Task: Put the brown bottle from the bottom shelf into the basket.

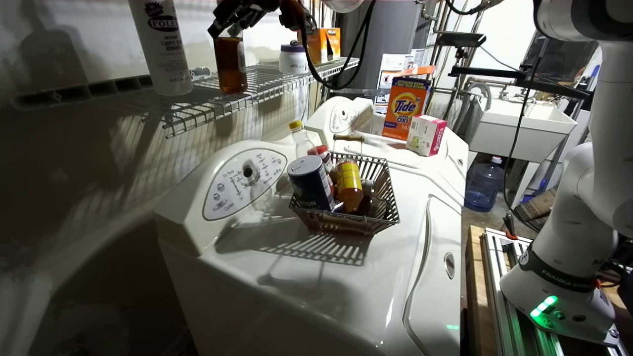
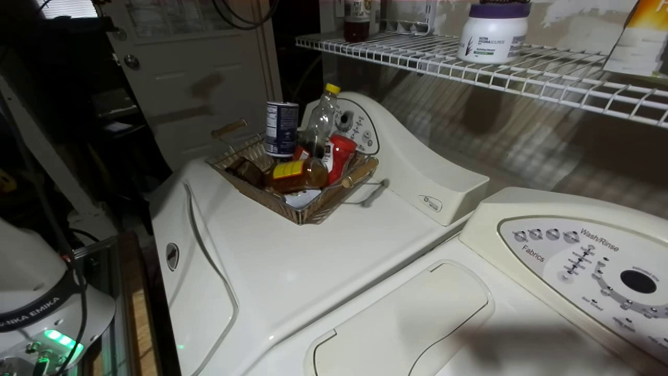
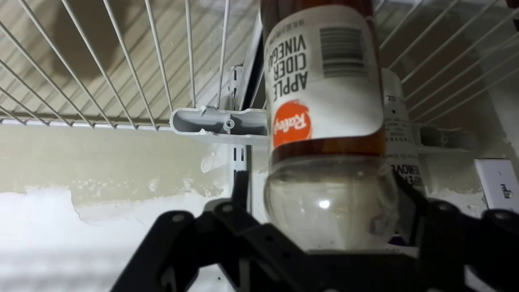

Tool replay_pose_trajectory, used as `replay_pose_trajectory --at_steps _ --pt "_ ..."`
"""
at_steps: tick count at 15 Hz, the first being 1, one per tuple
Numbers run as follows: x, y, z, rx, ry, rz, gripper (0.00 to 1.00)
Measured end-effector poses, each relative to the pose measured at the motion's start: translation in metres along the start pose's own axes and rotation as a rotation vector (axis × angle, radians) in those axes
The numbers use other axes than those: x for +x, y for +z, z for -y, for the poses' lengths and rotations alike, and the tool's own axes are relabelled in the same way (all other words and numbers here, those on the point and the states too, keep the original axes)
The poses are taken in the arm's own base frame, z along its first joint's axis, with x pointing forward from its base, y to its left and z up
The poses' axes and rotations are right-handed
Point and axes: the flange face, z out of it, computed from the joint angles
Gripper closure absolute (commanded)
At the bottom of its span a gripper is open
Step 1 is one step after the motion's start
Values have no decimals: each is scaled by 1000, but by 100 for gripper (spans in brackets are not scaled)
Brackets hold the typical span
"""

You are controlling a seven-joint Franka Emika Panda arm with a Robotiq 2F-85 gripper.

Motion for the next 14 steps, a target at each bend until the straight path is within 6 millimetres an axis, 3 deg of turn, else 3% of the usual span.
replay_pose_trajectory --at_steps 2,5,14 --pt "0 0 1 1 -1 1 60" --pt "0 0 1 1 -4 4 67" --pt "1 -10 5 -21 -11 30 68"
